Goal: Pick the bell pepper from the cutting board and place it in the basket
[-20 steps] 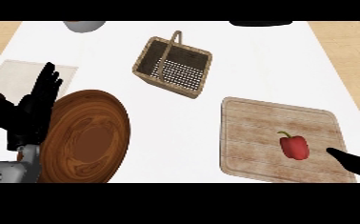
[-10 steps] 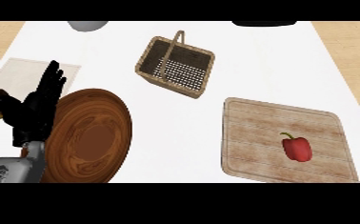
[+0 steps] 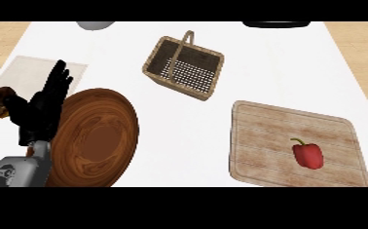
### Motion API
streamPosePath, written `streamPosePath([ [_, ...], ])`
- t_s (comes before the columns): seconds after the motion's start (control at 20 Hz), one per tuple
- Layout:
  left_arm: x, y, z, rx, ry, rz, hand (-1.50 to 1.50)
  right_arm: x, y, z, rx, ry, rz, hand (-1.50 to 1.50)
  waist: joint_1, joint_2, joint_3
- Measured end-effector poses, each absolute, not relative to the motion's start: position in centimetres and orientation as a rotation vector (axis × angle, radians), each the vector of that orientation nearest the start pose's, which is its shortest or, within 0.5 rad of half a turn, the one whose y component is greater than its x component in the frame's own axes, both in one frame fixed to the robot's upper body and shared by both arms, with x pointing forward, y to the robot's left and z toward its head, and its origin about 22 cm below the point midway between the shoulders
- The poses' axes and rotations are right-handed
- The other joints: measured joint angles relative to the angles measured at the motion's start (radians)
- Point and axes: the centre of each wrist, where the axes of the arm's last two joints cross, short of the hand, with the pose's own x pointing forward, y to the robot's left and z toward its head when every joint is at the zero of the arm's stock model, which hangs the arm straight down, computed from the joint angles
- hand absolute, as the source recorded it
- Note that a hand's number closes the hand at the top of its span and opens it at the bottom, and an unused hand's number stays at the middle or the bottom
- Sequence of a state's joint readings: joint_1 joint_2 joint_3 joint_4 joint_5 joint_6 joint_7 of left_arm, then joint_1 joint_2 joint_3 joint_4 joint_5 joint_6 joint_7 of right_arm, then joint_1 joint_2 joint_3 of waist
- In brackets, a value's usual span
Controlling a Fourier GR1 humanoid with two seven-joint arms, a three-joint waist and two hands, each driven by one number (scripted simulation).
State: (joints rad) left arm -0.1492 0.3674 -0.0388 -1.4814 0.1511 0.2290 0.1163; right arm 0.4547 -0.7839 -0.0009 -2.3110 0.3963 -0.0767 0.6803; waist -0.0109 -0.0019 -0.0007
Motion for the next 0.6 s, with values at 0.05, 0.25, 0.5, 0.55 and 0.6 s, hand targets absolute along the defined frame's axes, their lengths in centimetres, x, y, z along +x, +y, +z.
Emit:
streamPosePath([
  [0.05,28.0,29.1,4.2,0.297,-1.518,-0.020,0.00,13.4,-30.7,14.6,-0.980,-1.134,0.629,-1.50,0.001,0.000,0.000],
  [0.25,28.3,29.5,3.9,0.300,-1.516,-0.015,0.00,13.3,-30.6,12.1,-0.965,-1.147,0.623,-1.50,0.003,0.001,0.001],
  [0.5,28.7,29.1,3.9,0.286,-1.515,-0.023,0.00,14.2,-31.2,9.2,-0.958,-1.179,0.619,-1.50,0.005,0.002,0.001],
  [0.55,28.7,29.3,4.0,0.288,-1.517,-0.027,0.00,14.2,-31.0,8.4,-0.963,-1.186,0.621,-1.50,0.006,0.001,0.001],
  [0.6,28.6,29.1,4.3,0.288,-1.517,-0.028,0.00,14.3,-31.0,7.8,-0.971,-1.197,0.621,-1.50,0.007,0.001,0.001],
])
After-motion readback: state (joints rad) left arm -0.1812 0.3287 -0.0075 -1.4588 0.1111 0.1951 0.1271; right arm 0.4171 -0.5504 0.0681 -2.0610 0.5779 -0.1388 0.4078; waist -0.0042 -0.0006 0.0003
